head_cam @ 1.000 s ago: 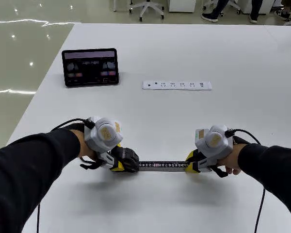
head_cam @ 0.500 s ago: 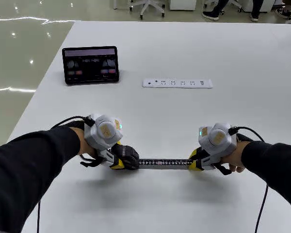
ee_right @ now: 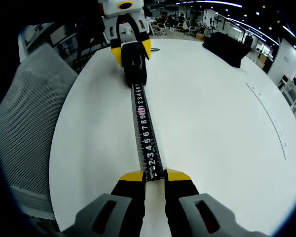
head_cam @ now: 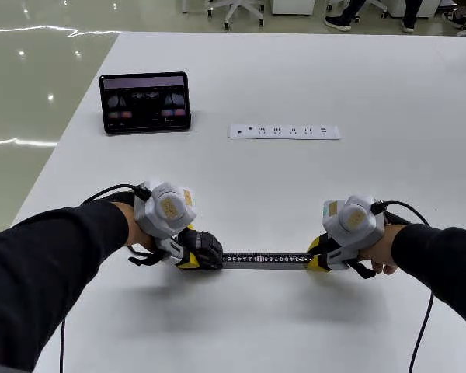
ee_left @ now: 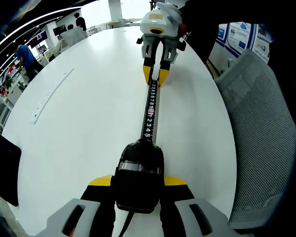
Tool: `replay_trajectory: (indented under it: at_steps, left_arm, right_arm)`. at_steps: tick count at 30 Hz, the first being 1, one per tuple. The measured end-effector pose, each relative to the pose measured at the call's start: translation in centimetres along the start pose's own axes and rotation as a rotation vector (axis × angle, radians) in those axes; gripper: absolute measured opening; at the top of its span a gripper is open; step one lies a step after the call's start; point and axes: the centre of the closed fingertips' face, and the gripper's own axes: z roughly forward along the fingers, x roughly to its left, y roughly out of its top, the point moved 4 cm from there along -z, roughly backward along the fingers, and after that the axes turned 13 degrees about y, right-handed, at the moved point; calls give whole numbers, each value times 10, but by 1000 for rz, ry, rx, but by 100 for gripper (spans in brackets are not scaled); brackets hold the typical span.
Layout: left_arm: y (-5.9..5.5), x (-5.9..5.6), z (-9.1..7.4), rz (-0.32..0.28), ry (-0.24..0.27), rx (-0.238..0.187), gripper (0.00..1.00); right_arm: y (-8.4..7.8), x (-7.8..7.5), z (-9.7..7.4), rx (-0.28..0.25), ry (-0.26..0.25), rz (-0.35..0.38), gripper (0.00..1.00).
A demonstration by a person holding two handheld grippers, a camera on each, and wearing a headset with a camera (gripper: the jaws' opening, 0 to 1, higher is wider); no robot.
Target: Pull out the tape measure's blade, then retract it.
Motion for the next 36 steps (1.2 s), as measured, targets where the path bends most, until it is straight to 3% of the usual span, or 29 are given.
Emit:
replay_trajectory:
  at_steps: [36]
  left_arm:
    - [-1, 0, 0, -5, 6, -7, 31]
  right_arm:
    - [-16, 1, -10, 8, -7, 25, 9]
